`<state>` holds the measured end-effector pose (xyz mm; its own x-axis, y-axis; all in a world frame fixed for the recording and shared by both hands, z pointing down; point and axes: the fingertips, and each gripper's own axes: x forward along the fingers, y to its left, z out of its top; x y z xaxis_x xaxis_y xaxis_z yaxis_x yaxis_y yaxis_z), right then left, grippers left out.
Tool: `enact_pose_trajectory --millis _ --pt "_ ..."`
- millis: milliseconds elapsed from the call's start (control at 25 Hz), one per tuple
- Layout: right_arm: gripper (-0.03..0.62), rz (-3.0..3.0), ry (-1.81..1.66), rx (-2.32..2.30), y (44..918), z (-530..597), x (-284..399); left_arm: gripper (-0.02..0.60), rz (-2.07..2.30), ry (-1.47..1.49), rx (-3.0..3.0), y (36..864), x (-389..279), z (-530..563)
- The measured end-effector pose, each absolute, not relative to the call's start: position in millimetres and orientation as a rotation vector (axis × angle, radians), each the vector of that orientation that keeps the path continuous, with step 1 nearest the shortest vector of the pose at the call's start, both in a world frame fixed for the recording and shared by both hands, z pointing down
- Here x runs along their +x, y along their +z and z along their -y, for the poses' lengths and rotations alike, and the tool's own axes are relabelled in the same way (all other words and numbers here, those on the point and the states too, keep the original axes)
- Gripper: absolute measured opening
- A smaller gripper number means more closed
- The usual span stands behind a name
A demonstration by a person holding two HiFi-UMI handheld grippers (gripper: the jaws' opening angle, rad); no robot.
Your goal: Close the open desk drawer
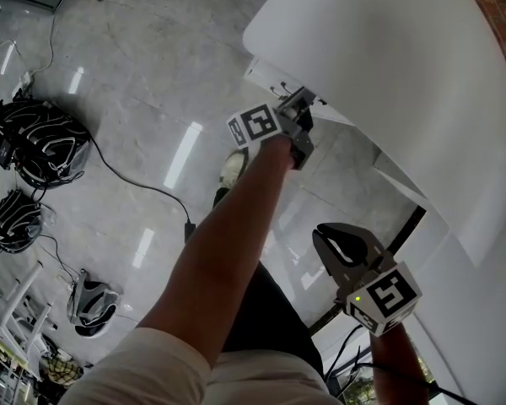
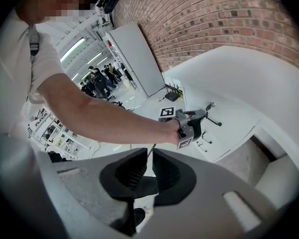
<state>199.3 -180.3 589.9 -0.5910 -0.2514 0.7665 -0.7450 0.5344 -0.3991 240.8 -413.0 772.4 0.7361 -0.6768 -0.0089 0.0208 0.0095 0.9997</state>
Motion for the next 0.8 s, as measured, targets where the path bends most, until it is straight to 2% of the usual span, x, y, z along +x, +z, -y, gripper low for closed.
enact_pose_trajectory --millis 160,360,800 --pt "0.032 2.123 0.976 0.812 586 179 200 0.035 0.587 -0.555 1.493 775 241 408" --pt "0.032 2.14 0.959 0.838 576 168 200 0.084 0.601 -0.502 1.532 769 230 396" --pt "0.032 2.224 0.845 0.921 523 106 197 0.066 0.577 -0.383 1.758 691 187 310"
